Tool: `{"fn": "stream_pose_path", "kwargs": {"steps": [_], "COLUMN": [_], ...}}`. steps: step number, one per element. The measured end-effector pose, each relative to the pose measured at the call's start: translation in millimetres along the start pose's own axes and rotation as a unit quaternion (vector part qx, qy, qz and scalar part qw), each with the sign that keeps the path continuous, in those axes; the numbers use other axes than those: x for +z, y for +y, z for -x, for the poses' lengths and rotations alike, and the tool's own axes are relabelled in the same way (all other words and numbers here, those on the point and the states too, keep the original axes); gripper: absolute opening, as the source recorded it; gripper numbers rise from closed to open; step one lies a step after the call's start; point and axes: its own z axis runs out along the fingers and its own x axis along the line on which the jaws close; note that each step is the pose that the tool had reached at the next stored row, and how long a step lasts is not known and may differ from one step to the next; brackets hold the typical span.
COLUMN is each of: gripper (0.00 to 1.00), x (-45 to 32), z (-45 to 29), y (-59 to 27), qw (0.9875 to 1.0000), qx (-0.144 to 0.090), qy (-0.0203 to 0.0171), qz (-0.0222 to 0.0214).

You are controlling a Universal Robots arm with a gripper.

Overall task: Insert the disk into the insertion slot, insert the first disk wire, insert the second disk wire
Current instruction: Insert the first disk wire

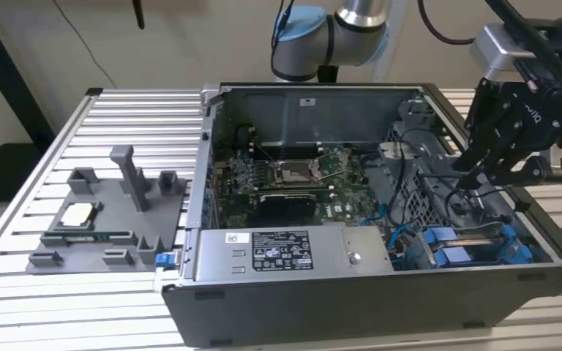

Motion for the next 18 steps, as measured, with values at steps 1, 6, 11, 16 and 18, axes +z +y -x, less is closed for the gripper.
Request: {"fn": "stream_pose_path", "kwargs": {"steps": [1,6,11,16,18], "gripper": [0.30,0.21,0.19,0.19,0.19], "x": [-0.1,-0.1,0.0,1.2,1.5], "z": [0.0,-0.9,-1.2,-5.7,-7.7], "y": [0.0,0.0,0.0,-1.4,-2.3], "qw": [1.0000,1.0000,1.0000,1.0000,1.0000], "qx": [0.000,-0.002,-0.002,-0.001,-0.001], "qy": [-0.0011,-0.0021,-0.0021,0.0029,0.0083], "qz": [-0.0001,0.0000,0.0000,-0.0003,-0.0007]}}
